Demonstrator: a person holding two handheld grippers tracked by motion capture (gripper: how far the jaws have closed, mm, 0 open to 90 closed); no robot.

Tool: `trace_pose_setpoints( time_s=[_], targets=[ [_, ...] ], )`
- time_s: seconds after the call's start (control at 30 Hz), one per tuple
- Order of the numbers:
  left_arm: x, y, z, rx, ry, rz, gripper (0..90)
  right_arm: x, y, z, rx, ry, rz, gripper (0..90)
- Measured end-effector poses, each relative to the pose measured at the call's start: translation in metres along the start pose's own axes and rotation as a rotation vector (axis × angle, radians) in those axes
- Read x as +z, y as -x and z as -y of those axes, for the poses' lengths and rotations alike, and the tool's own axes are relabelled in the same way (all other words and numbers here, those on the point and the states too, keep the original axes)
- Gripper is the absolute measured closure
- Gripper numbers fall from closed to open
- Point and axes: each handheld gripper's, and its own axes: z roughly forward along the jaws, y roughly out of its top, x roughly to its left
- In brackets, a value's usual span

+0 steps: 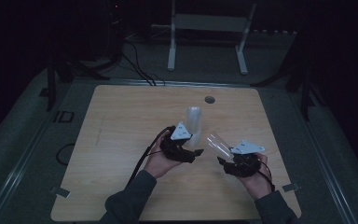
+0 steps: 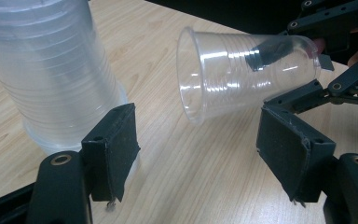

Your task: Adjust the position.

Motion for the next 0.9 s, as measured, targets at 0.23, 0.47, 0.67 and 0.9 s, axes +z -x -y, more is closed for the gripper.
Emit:
trace_pose_setpoints(
  time_s=[0.23, 0.47, 0.67, 0.9],
  targets=[
    [0.0006, -0.001, -0.0004, -0.021, 0.009, -0.005, 28.9, -0.0012, -0.0026, 0.0027, 0.031, 0.062, 0.038, 41.4],
    [0.0018, -0.0012, -0.0012, -0.04, 0.016, 0.003, 28.9, -0.0033, -0.0045, 0.0045, 0.06, 0.126, 0.058, 41.4],
    [0.0032, -0.0023, -0.0017, -0.061, 0.021, 0.02, 28.9, -0.0047, -0.0048, 0.0048, 0.079, 0.163, 0.07, 41.3],
    [0.0045, -0.0028, -0.0034, -0.09, 0.042, 0.042, 28.8, -0.005, -0.0077, 0.0035, 0.079, 0.194, 0.072, 41.3]
  ],
)
